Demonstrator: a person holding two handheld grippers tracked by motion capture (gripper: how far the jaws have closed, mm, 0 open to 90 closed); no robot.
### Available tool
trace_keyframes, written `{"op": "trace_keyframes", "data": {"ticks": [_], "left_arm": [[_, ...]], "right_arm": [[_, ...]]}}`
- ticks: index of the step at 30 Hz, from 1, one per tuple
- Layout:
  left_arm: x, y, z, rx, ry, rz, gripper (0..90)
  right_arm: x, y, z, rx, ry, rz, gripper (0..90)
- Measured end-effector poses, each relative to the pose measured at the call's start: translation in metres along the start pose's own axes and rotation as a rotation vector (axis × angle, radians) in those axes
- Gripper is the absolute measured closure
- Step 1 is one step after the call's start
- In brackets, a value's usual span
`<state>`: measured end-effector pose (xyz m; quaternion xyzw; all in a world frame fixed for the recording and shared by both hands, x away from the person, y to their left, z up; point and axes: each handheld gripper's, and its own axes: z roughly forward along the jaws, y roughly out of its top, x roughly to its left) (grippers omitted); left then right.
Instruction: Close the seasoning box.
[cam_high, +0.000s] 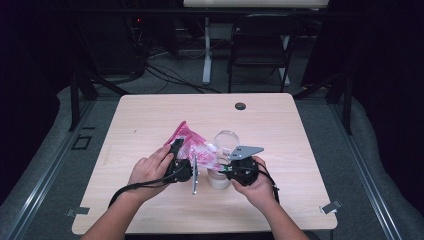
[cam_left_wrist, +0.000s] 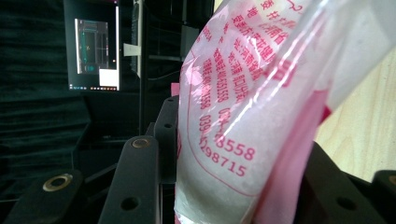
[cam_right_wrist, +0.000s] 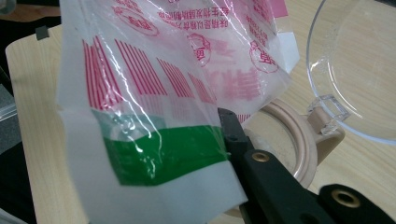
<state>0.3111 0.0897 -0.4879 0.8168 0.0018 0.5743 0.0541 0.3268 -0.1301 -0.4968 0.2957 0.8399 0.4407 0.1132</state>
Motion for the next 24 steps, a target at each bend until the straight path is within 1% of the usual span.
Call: {"op": "trace_keyframes", "data": {"ticks": [1,2,3,6,7,9,10,11,13,16,19,20,21,23,24], "left_arm": [[0.0,0.0,0.0,0.002,-0.004,-0.004,63.1],[-0.001,-0.001,0.0,-0.008,0.003,-0.004,63.0],[-0.002,0.0,-0.001,0.0,0.0,-0.006,63.0],[-0.004,-0.001,-0.001,-0.002,-0.004,-0.029,62.9],[-0.004,-0.002,-0.001,-0.011,0.002,-0.034,62.8],[-0.006,-0.003,-0.002,0.006,-0.01,-0.049,62.8],[-0.006,-0.004,-0.001,0.0,-0.004,-0.052,62.8],[-0.007,-0.004,-0.001,-0.001,-0.011,-0.064,62.7],[-0.008,-0.005,-0.002,-0.001,-0.014,-0.075,62.7],[-0.011,-0.006,-0.001,-0.007,-0.009,-0.093,62.8],[-0.016,-0.008,0.0,-0.001,-0.019,-0.125,62.8],[-0.018,-0.008,0.001,-0.007,-0.015,-0.125,62.8],[-0.02,-0.009,0.001,0.003,-0.022,-0.133,62.8],[-0.023,-0.011,0.002,0.0,-0.032,-0.155,62.8],[-0.025,-0.011,0.003,-0.001,-0.032,-0.158,62.9]], "right_arm": [[0.0,0.0,0.0,0.0,-0.001,0.0,90.0],[0.0,0.0,0.0,0.0,-0.001,0.0,90.0],[0.0,0.0,0.0,-0.001,-0.001,0.0,90.0],[0.0,0.0,0.0,-0.002,-0.001,0.002,90.0],[0.0,0.0,0.0,-0.002,-0.001,0.002,90.0],[0.0,0.0,0.0,-0.002,-0.003,0.001,90.0],[0.001,0.0,0.001,-0.001,-0.002,-0.001,90.0],[0.001,0.0,0.001,-0.001,-0.002,-0.002,90.0],[0.001,0.0,0.001,-0.004,-0.002,0.0,90.0],[0.002,0.0,0.001,-0.005,-0.004,0.0,90.0],[0.002,0.0,0.002,-0.004,-0.005,-0.001,90.0],[0.002,0.0,0.002,-0.004,-0.004,-0.002,90.0],[0.002,0.0,0.002,-0.003,-0.004,-0.005,90.0],[0.003,0.0,0.002,-0.005,-0.003,-0.006,90.0],[0.003,0.0,0.002,-0.006,-0.002,-0.006,90.0]]}}
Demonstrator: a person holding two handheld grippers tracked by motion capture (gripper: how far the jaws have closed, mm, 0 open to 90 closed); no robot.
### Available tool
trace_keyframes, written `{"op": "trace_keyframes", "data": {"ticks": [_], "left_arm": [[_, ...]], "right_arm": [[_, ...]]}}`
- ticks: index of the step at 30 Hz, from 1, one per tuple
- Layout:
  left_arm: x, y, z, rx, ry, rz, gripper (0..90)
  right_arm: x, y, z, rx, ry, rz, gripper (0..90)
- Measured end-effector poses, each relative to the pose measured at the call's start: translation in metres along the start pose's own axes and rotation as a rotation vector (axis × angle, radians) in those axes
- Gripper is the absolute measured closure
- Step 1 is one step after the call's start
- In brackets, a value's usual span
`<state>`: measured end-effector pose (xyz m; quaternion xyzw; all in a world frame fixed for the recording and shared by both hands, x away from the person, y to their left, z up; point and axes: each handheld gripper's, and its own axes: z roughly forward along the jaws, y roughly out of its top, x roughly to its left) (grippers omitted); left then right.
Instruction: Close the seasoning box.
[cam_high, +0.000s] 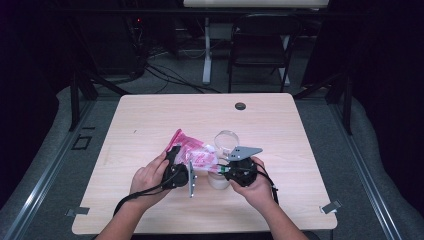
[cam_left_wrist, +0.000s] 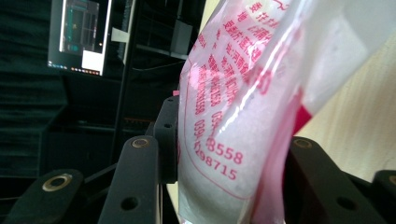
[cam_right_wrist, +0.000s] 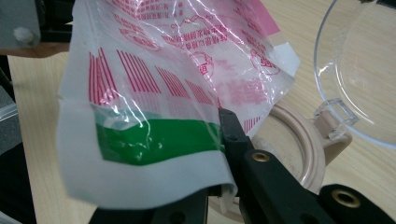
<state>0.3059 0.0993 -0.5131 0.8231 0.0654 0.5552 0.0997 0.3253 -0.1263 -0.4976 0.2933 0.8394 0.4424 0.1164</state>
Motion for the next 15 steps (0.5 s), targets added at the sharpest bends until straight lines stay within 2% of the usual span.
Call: {"op": "trace_keyframes", "data": {"ticks": [15], "left_arm": [[-0.011,-0.008,0.002,-0.006,-0.026,-0.064,63.5]], "right_arm": [[0.004,0.001,0.002,0.002,-0.001,-0.013,90.0]]}}
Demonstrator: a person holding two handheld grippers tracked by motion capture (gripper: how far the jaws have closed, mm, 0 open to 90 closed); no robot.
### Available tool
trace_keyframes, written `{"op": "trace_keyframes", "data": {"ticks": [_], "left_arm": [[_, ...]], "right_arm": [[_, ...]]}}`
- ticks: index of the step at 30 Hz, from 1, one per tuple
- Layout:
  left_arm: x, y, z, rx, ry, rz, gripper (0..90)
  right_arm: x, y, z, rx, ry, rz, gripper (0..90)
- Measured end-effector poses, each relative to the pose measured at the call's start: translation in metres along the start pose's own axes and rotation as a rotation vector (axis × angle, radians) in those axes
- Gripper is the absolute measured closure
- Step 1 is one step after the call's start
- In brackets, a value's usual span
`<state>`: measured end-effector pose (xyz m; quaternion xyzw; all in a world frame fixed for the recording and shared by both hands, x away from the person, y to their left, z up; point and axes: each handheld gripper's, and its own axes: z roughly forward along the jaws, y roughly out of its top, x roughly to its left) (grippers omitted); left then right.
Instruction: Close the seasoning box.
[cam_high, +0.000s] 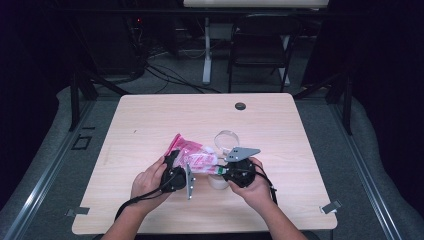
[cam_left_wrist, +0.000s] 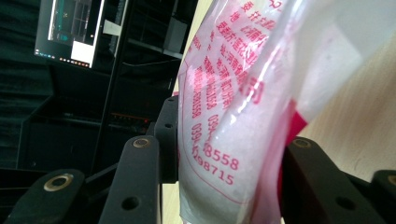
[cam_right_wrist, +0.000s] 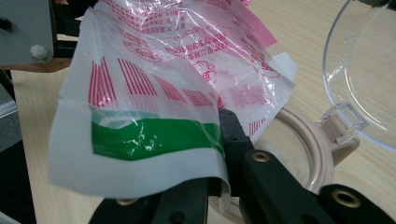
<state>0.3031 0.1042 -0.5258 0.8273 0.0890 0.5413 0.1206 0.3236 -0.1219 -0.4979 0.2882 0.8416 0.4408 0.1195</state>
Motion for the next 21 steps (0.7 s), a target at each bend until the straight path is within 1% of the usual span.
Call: {"op": "trace_keyframes", "data": {"ticks": [10,11,12,13,14,17,21], "left_arm": [[-0.005,-0.003,0.0017,0.003,-0.014,-0.006,64.1],[-0.0057,-0.0036,0.0021,0.0,-0.021,-0.016,64.0],[-0.0057,-0.0036,0.0021,0.0,-0.021,-0.016,64.1],[-0.0067,-0.0046,0.0026,0.003,-0.033,-0.028,64.1],[-0.0072,-0.0048,0.0029,0.003,-0.037,-0.03,64.1],[-0.0085,-0.004,0.0035,0.011,-0.04,-0.018,64.8],[-0.0103,-0.0032,0.0043,0.017,-0.052,-0.028,66.7]], "right_arm": [[0.0011,0.0008,0.0021,0.002,-0.005,-0.009,90.0],[0.001,0.001,0.0021,0.005,-0.005,-0.013,90.0],[0.0013,0.0011,0.0023,0.005,-0.005,-0.014,90.0],[0.0015,0.0012,0.0024,0.003,-0.005,-0.015,90.0],[0.0017,0.0014,0.0024,0.002,-0.005,-0.016,90.0],[0.0022,0.0017,0.0025,-0.001,-0.006,-0.015,90.0],[0.0021,0.0018,0.0028,0.0,-0.005,-0.017,90.0]]}}
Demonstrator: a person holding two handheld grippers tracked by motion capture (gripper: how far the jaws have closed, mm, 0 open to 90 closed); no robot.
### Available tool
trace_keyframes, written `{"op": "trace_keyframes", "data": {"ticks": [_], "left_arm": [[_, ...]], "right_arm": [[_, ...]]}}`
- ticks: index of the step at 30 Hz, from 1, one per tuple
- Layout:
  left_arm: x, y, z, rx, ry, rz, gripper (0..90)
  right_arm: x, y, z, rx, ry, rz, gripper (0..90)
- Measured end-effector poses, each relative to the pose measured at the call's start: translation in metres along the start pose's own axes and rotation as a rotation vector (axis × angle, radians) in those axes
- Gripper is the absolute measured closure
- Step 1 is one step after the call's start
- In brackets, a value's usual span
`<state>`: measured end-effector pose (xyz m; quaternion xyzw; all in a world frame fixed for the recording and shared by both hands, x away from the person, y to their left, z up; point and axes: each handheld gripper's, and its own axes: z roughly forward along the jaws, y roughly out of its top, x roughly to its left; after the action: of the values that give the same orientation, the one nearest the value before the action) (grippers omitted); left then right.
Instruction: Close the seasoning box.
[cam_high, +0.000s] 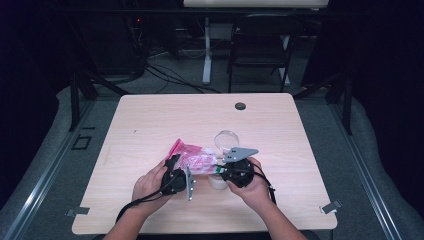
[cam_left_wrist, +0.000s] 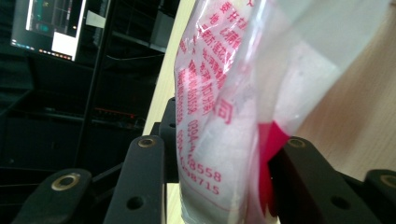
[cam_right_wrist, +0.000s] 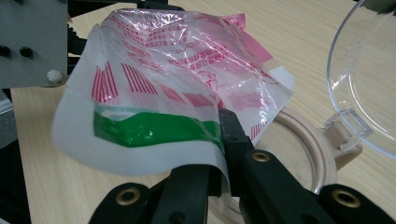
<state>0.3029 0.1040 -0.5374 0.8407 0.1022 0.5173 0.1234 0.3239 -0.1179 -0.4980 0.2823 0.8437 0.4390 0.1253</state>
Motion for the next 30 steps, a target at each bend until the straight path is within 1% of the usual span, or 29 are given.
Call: {"op": "trace_keyframes", "data": {"ticks": [5,12,15,16,18,20,21,23,25,26,27,28,30], "left_arm": [[-0.002,0.001,0.002,0.017,-0.02,-0.015,68.0],[-0.003,-0.001,0.006,0.008,-0.053,-0.053,68.5],[-0.004,-0.001,0.008,0.009,-0.081,-0.076,68.6],[-0.004,-0.001,0.008,0.012,-0.096,-0.084,68.7],[-0.004,-0.001,0.009,0.013,-0.11,-0.101,68.9],[-0.004,-0.001,0.01,0.019,-0.121,-0.103,69.2],[-0.002,-0.001,0.009,0.044,-0.126,-0.072,69.5],[-0.003,0.0,0.011,0.05,-0.139,-0.077,69.9],[-0.004,-0.001,0.012,0.045,-0.157,-0.097,70.4],[-0.006,-0.002,0.014,0.019,-0.171,-0.147,70.6],[-0.003,-0.002,0.014,0.04,-0.183,-0.12,70.7],[-0.006,-0.003,0.015,0.015,-0.19,-0.168,70.8],[-0.006,-0.005,0.017,0.012,-0.209,-0.195,71.0]], "right_arm": [[0.001,0.001,0.0,-0.004,-0.002,0.0,90.0],[0.002,0.001,0.001,-0.004,-0.006,-0.002,90.0],[0.002,0.002,0.001,-0.003,-0.004,-0.004,90.0],[0.002,0.002,0.001,-0.003,-0.005,-0.004,90.0],[0.002,0.002,0.001,-0.005,-0.008,-0.006,90.0],[0.001,0.003,0.0,-0.001,-0.002,-0.01,90.0],[0.001,0.003,0.0,-0.004,-0.001,-0.008,90.0],[0.002,0.004,0.0,-0.011,-0.001,-0.006,90.0],[0.002,0.004,0.0,-0.014,-0.002,-0.007,89.9],[0.002,0.005,0.0,-0.014,-0.001,-0.007,89.8],[0.002,0.005,0.0,-0.015,0.0,-0.007,89.7],[0.002,0.005,0.0,-0.018,0.0,-0.006,89.5],[0.002,0.006,-0.001,-0.025,-0.002,-0.006,89.2]]}}
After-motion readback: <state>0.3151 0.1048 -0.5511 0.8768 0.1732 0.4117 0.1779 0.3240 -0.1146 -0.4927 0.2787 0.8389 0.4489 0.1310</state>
